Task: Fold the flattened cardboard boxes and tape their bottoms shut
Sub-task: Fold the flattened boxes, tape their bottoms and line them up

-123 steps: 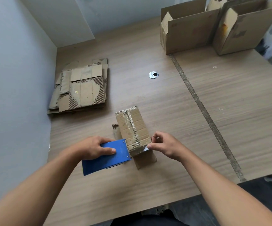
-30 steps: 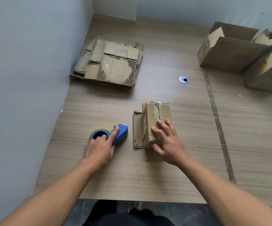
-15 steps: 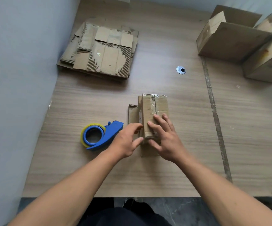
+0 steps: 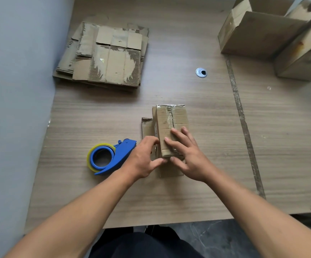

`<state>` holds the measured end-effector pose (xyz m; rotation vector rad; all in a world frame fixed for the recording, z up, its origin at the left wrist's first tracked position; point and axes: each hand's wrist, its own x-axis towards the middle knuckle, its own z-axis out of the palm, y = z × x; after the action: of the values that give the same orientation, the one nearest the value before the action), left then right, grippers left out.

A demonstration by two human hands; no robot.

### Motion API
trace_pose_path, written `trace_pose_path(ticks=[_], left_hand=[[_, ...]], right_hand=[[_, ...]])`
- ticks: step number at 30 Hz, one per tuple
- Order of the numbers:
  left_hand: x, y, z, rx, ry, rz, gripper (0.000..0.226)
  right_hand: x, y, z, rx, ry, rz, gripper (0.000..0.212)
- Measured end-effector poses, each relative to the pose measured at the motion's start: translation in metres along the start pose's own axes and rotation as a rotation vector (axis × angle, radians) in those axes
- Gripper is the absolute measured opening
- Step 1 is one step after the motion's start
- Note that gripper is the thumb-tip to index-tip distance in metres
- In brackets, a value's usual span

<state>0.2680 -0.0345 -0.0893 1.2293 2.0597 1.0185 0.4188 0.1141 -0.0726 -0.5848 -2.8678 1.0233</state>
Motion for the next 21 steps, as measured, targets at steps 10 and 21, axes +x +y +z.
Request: trace_pose_path(ticks=[10, 21], left_hand=[[0.006, 0.008, 0.007, 0.214, -0.073, 0.037, 0.103], [0.007, 0.001, 0.008, 0.248, -0.098, 0.035, 0.113]], right_hand=[[-0.002, -0.007, -0.014, 0.097, -0.087, 0.051, 0.064], [-0.006, -0.023, 0.011, 0.77, 0.322, 0.469, 0.085]])
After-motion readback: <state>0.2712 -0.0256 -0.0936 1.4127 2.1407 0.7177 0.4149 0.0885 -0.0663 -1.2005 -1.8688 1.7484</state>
